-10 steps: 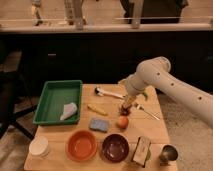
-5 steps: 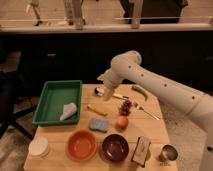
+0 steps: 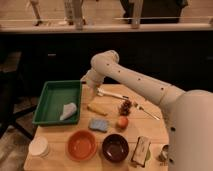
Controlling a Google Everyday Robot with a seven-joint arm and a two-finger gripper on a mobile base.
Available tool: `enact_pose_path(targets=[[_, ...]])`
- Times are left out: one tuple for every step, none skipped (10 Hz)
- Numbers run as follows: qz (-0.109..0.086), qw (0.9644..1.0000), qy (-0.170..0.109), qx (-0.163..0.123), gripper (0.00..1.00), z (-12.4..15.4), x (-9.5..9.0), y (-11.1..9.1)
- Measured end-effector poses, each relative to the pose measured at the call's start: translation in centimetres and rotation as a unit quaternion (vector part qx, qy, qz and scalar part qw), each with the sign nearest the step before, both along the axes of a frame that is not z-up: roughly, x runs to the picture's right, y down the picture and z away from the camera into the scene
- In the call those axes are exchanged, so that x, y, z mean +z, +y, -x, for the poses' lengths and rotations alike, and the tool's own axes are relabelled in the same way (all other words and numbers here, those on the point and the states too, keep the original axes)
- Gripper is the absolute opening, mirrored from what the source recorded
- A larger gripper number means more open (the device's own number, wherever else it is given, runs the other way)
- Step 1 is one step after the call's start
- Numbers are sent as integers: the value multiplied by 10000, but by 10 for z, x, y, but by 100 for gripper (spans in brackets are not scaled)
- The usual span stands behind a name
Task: Wipe purple bowl with towel
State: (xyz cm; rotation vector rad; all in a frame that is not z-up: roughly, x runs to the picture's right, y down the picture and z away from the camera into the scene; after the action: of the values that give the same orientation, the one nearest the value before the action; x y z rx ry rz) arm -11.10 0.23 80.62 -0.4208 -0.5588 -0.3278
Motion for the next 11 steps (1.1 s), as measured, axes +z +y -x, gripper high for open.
enact_pose_path(targets=[[39,9999,-102,-99,77,12,4,3],[69,9997,-201,-156,77,21,9,7],[68,9994,-328,-118,77,31,11,11],[87,9988,-473,-65,77,40,11,14],[87,9987,-493,-50,77,41,11,14],[89,9988,-486,-45,77,40,12,14],[88,9988,-487,-43,77,40,11,14],[89,9988,-488,-45,77,40,11,14],[89,9987,-492,-50,77,41,11,14],[88,9987,-490,-48,77,40,11,14],[87,9987,-497,-45,77,40,11,14]])
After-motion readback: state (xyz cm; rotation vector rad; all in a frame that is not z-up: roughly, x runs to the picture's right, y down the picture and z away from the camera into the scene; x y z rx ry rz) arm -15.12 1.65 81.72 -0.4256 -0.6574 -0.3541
